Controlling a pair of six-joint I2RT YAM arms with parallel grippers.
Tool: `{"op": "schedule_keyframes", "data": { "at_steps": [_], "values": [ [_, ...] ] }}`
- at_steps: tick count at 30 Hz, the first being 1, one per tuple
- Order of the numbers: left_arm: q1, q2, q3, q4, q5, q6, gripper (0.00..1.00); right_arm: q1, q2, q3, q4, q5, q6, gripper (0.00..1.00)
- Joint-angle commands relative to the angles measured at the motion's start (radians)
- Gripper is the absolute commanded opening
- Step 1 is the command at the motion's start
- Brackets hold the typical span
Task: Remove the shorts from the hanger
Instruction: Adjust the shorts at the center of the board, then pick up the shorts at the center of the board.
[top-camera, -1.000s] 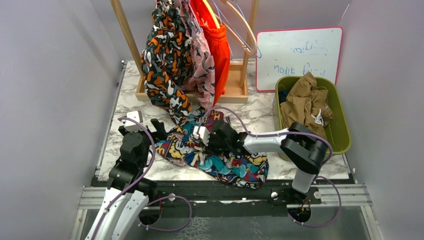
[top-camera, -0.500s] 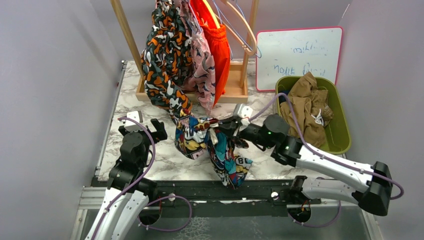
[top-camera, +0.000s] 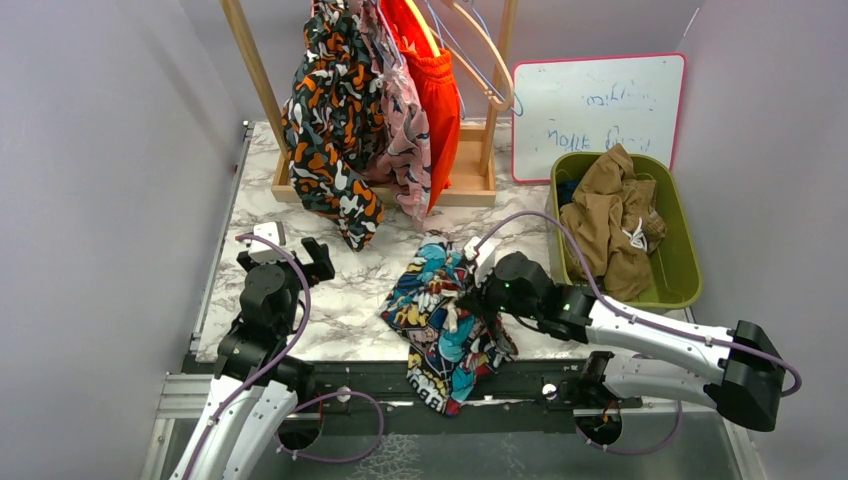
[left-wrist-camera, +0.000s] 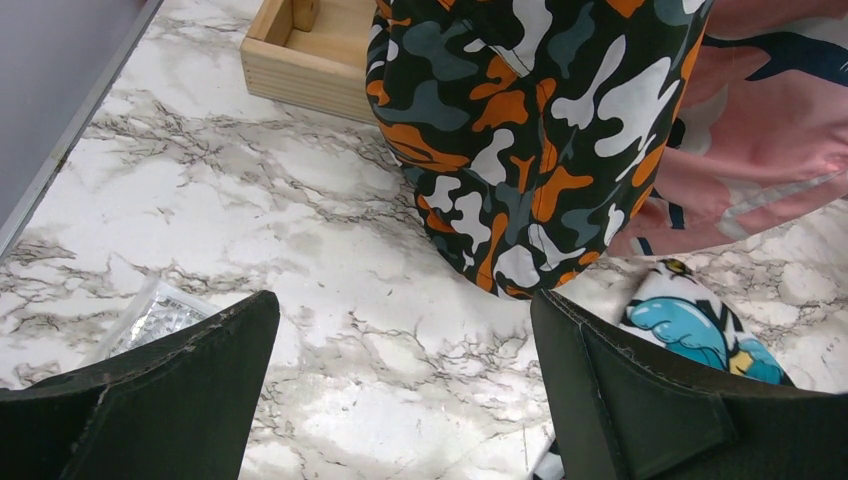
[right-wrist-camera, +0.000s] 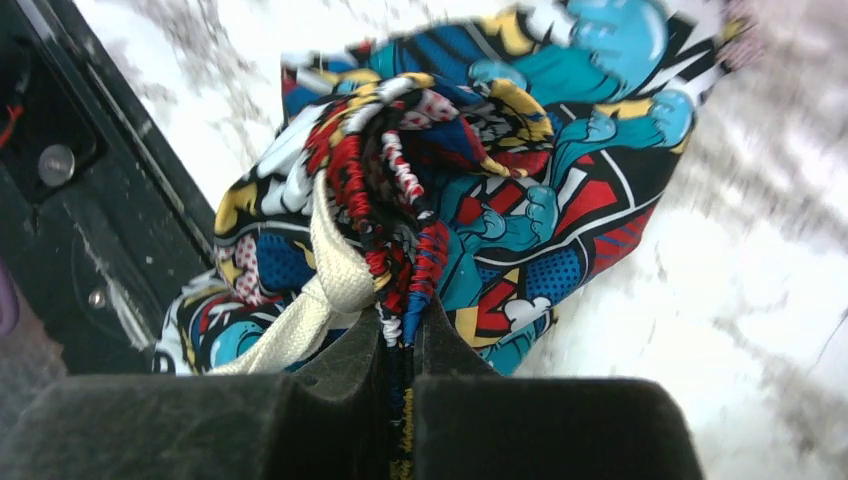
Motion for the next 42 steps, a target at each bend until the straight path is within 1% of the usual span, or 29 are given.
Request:
{"op": "schedule_keyframes", "data": {
  "at_steps": [1,2,3,4,6,7,8,9,10,11,12,13,14,15,21,26,29,30,33,34,36,37,39,41,42],
  "values": [
    [0.003,0.004,0.003,0.018,0.025,-0.003,0.99,0.004,-0.015,0.093,-0.302,0.002,0.176,0.03],
    [0.004,0.004,0.003,0.017,0.025,-0.001,0.99,0.004,0.002,0.110,-0.352,-0.024,0.183,0.06],
    [0.004,0.003,0.003,0.017,0.025,-0.001,0.99,0.004,0.025,0.120,-0.388,-0.058,0.194,0.12],
    [0.005,0.001,0.003,0.017,0.025,-0.001,0.99,0.004,0.049,0.131,-0.417,-0.091,0.203,0.19],
    [0.006,-0.003,0.004,0.017,0.025,-0.001,0.99,0.004,0.103,0.123,-0.428,-0.152,0.250,0.36],
    [0.005,-0.004,0.003,0.018,0.025,-0.001,0.99,0.004,0.131,0.104,-0.404,-0.190,0.269,0.50],
    [0.005,-0.007,0.002,0.018,0.025,-0.001,0.99,0.004,0.147,0.086,-0.370,-0.235,0.287,0.61],
    [0.005,-0.007,0.002,0.018,0.024,-0.001,0.99,0.003,0.163,0.067,-0.326,-0.272,0.315,0.70],
    [0.005,-0.007,0.002,0.018,0.025,-0.001,0.99,0.004,0.178,0.055,-0.287,-0.308,0.340,0.75],
    [0.004,-0.006,0.002,0.017,0.025,-0.001,0.99,0.004,0.194,0.045,-0.247,-0.340,0.357,0.84],
    [0.004,-0.006,0.001,0.017,0.025,-0.001,0.99,0.004,0.208,0.036,-0.206,-0.374,0.369,0.98],
    [0.005,-0.005,0.002,0.017,0.027,-0.001,0.99,0.005,0.227,0.033,-0.183,-0.390,0.374,1.00],
    [0.005,-0.005,0.002,0.017,0.027,-0.001,0.99,0.008,0.247,0.036,-0.177,-0.387,0.373,0.99],
    [0.004,-0.005,0.001,0.017,0.028,-0.001,0.99,0.014,0.262,0.045,-0.189,-0.352,0.370,0.99],
    [0.005,-0.008,0.001,0.018,0.027,-0.001,0.99,0.073,0.367,0.103,-0.344,-0.016,0.312,0.99],
    [0.005,-0.005,0.000,0.018,0.027,-0.002,0.99,0.092,0.447,0.110,-0.380,0.146,0.418,0.99],
    [0.006,-0.003,0.000,0.019,0.027,-0.001,0.99,0.133,0.533,0.125,-0.412,0.281,0.481,1.00],
    [0.005,-0.003,-0.001,0.019,0.027,-0.002,0.99,0.138,0.566,0.140,-0.424,0.300,0.508,0.98],
    [0.005,0.000,-0.002,0.021,0.027,-0.001,0.99,0.167,0.631,0.168,-0.397,0.322,0.523,0.85],
    [0.005,0.001,-0.001,0.021,0.028,-0.001,0.99,0.171,0.638,0.171,-0.385,0.328,0.529,0.75],
    [0.006,0.003,-0.001,0.021,0.029,-0.001,0.99,0.175,0.628,0.168,-0.374,0.381,0.559,0.49],
    [0.006,0.003,-0.002,0.021,0.030,-0.001,0.99,0.176,0.615,0.163,-0.368,0.411,0.564,0.43],
    [0.006,0.003,-0.002,0.020,0.031,-0.001,0.99,0.176,0.589,0.175,-0.380,0.482,0.574,0.35],
    [0.006,0.003,-0.003,0.023,0.032,0.000,0.99,0.175,0.561,0.208,-0.422,0.575,0.588,0.15],
    [0.005,0.004,-0.003,0.023,0.032,0.000,0.99,0.175,0.538,0.226,-0.437,0.607,0.587,0.10]
  ]
}}
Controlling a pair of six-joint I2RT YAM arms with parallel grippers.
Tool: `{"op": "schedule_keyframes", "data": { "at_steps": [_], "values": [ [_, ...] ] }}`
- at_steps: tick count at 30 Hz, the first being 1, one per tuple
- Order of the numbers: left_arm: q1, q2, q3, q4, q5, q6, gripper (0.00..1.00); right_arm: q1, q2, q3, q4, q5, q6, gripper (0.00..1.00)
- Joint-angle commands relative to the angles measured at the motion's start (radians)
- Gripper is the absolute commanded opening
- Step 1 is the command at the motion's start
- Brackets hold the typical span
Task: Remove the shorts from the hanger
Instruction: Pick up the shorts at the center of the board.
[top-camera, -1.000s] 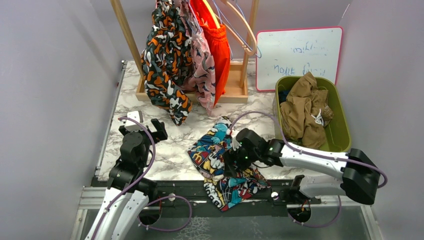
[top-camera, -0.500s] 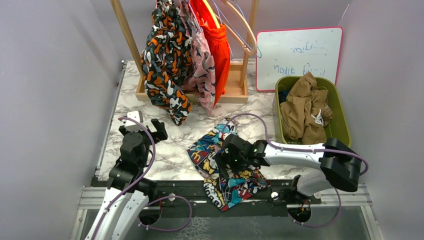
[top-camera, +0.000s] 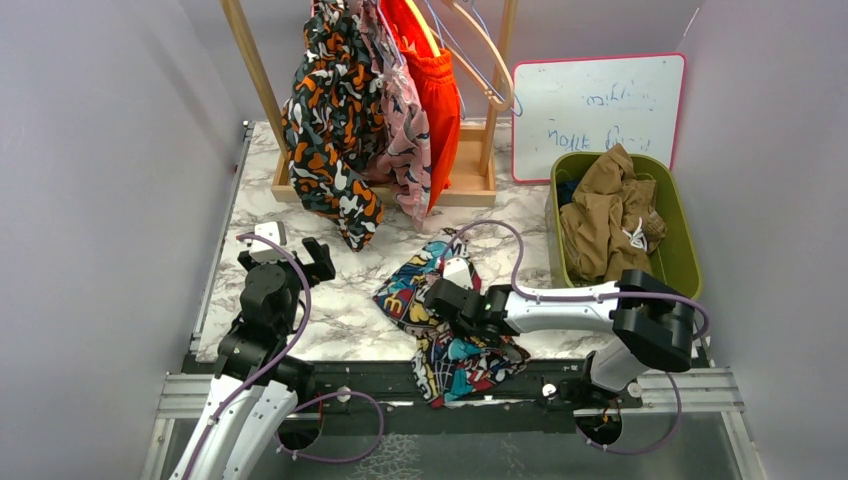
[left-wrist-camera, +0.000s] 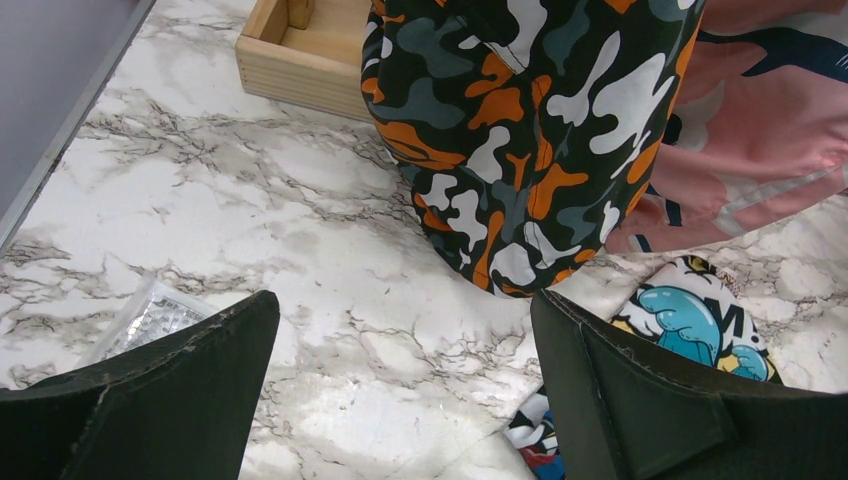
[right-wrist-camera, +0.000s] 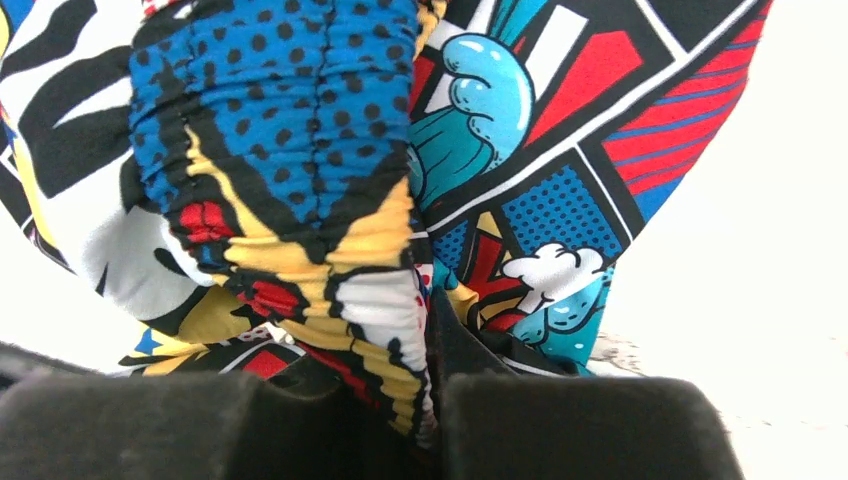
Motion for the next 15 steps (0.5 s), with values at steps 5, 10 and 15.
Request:
{"op": "schedule_keyframes", "data": {
  "at_steps": [5,10,15],
  "values": [
    [0.005,0.000,-0.002,0.022,0.023,0.000,0.99,-0.013,-0.160,0.079,-0.164,0.382,-0.016,0.01],
    [0.005,-0.004,-0.002,0.022,0.026,0.001,0.99,-0.085,-0.390,0.168,-0.213,0.484,-0.134,0.01],
    [0.005,-0.005,-0.003,0.023,0.031,0.003,0.99,-0.156,-0.550,0.247,-0.222,0.577,-0.285,0.01]
  ]
}}
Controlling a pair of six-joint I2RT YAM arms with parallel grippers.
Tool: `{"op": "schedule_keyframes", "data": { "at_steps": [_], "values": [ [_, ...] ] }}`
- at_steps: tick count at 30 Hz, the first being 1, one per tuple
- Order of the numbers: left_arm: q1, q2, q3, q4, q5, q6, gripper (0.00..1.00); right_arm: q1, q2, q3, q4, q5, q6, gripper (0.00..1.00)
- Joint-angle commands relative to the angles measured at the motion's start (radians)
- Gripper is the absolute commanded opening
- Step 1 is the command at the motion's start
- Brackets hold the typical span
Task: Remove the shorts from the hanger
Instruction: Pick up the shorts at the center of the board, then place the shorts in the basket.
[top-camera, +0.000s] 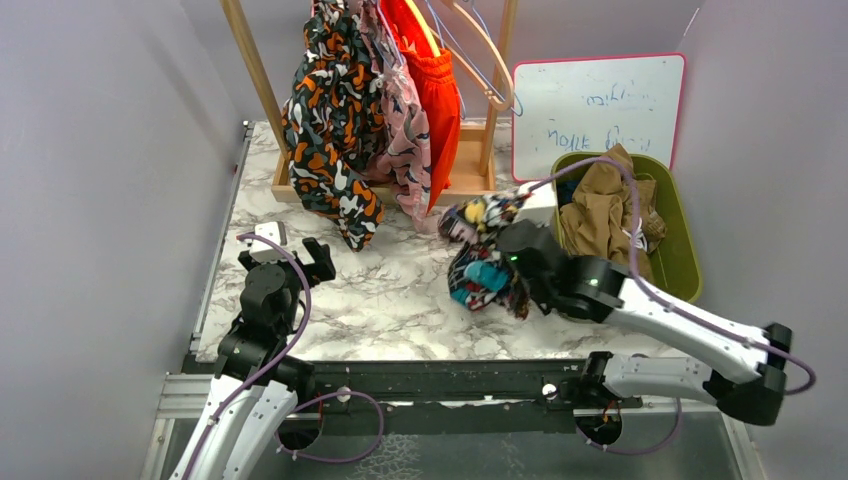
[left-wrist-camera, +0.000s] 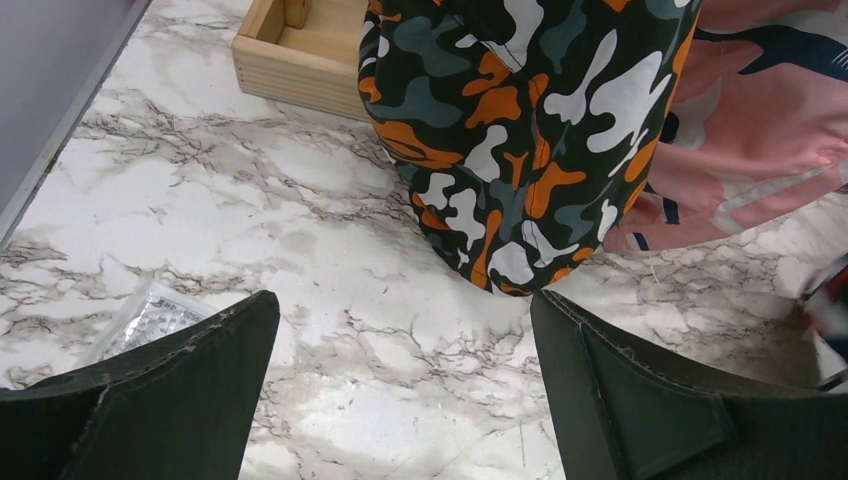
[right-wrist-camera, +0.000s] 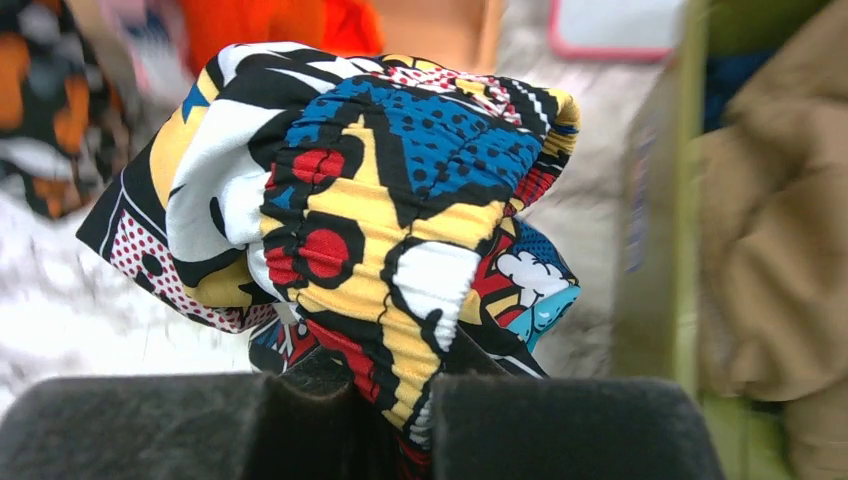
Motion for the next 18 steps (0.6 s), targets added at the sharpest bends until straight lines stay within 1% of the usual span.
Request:
{"op": "schedule_keyframes", "data": {
  "at_steps": [1,4,7,10,12,16,17,18],
  "values": [
    [0.005,-0.006,-0.002,0.023,0.027,0.003,0.99,-0.046,-0.102,0.083,-0.062,0.199,-0.149,0.01],
    [0.006,-0.007,-0.003,0.024,0.028,0.003,0.99,-0.055,-0.120,0.147,-0.098,0.287,-0.178,0.01],
    [0.006,-0.007,-0.003,0.024,0.031,0.004,0.99,-0.076,-0.139,0.169,-0.042,0.356,-0.271,0.01],
    [0.006,-0.007,-0.003,0.023,0.031,0.005,0.99,-0.111,-0.164,0.174,0.075,0.385,-0.414,0.01],
    [0.006,-0.007,-0.003,0.023,0.032,0.004,0.99,-0.150,-0.189,0.172,0.188,0.410,-0.522,0.01],
    [0.006,-0.004,-0.002,0.024,0.034,0.005,0.99,-0.259,-0.231,0.144,0.516,0.368,-0.793,0.01],
    [0.006,-0.004,-0.002,0.025,0.035,0.005,0.99,-0.290,-0.225,0.142,0.575,0.343,-0.849,0.01],
    [0.005,-0.004,-0.003,0.025,0.037,0.005,0.99,-0.320,-0.208,0.170,0.567,0.324,-0.860,0.01]
  ]
}}
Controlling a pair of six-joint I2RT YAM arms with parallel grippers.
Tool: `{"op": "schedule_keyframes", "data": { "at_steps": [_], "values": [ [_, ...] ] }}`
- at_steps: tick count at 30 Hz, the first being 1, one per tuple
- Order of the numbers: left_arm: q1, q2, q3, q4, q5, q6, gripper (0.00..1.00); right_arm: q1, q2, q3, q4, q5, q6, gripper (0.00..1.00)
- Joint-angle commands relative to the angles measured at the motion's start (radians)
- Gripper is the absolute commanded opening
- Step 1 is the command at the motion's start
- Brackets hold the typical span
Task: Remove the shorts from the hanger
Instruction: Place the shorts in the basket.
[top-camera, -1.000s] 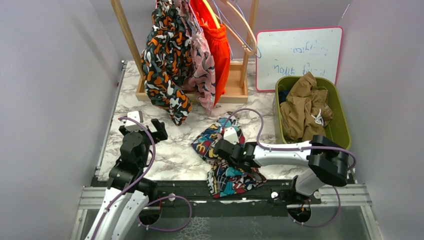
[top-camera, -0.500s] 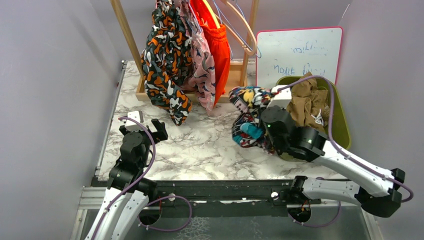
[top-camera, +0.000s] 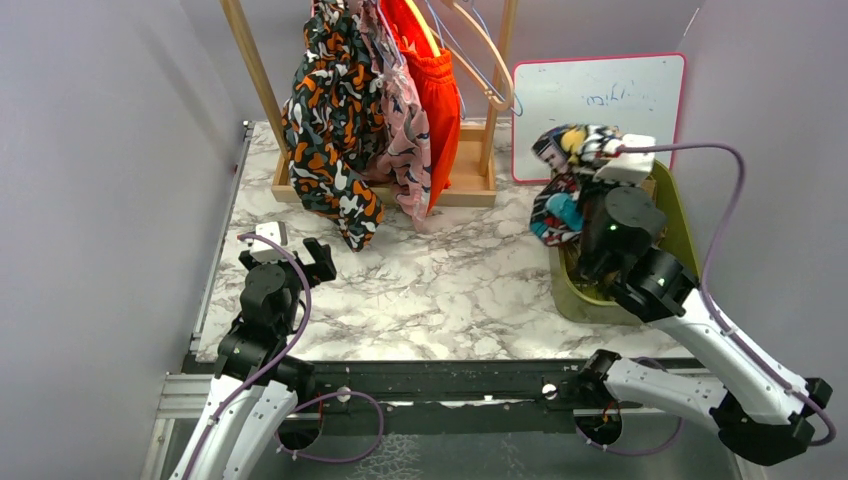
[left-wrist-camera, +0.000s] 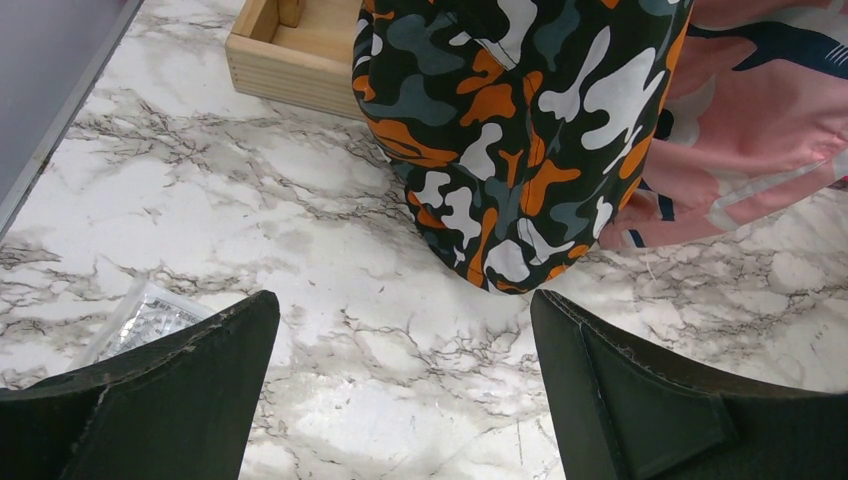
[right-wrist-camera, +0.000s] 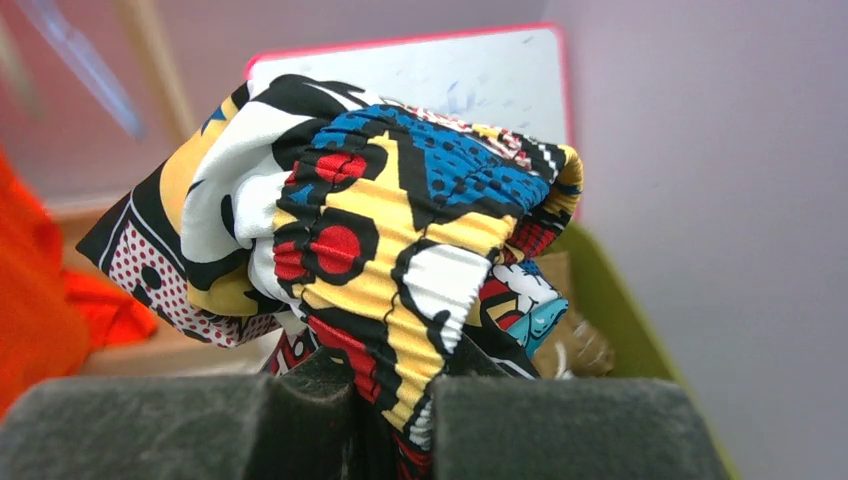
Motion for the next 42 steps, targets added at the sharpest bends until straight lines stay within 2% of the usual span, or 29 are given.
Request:
{"op": "schedule_keyframes", "data": {
  "at_steps": [1,4,7,11,15,18,23,28,30,33,39,40,42],
  "values": [
    [0.005,-0.004,-0.003,0.024,0.025,0.004,0.99,-0.123,0.015,0.074,0.247,-0.018,-0.223,0.01],
    [0.006,-0.007,-0.003,0.024,0.026,0.006,0.99,-0.284,0.115,0.173,0.068,-0.183,-0.135,0.01],
    [0.006,-0.013,-0.002,0.024,0.025,0.007,0.99,-0.568,0.226,0.278,-0.170,-0.406,0.028,0.01],
    [0.006,-0.016,-0.004,0.025,0.023,0.006,0.99,-0.758,0.248,0.242,-0.191,-0.624,0.111,0.01],
    [0.006,-0.009,-0.004,0.025,0.023,0.006,0.99,-0.765,0.363,0.235,-0.284,-0.681,0.134,0.01],
    [0.005,-0.004,-0.004,0.025,0.023,0.004,0.99,-0.769,0.410,0.141,-0.229,-0.654,0.154,0.01],
    [0.005,0.002,-0.004,0.024,0.021,0.003,0.99,-0.774,0.461,0.045,-0.161,-0.703,0.204,0.01],
    [0.005,-0.004,-0.005,0.025,0.020,0.003,0.99,-0.777,0.603,-0.028,-0.112,-0.796,0.127,0.01],
    [0.006,-0.007,-0.005,0.026,0.024,0.005,0.99,-0.781,0.705,-0.006,-0.155,-0.799,0.146,0.01],
    [0.006,-0.005,-0.006,0.027,0.027,0.006,0.99,-0.782,0.800,0.033,-0.197,-0.890,0.173,0.01],
    [0.005,-0.008,-0.006,0.026,0.025,0.006,0.99,-0.782,0.716,0.048,-0.211,-0.880,0.176,0.04],
    [0.006,-0.008,-0.006,0.027,0.025,0.006,0.99,-0.782,0.689,0.057,-0.220,-0.875,0.172,0.07],
    [0.006,-0.010,-0.006,0.028,0.027,0.007,0.99,-0.782,0.637,0.078,-0.238,-0.869,0.160,0.20]
  ]
}}
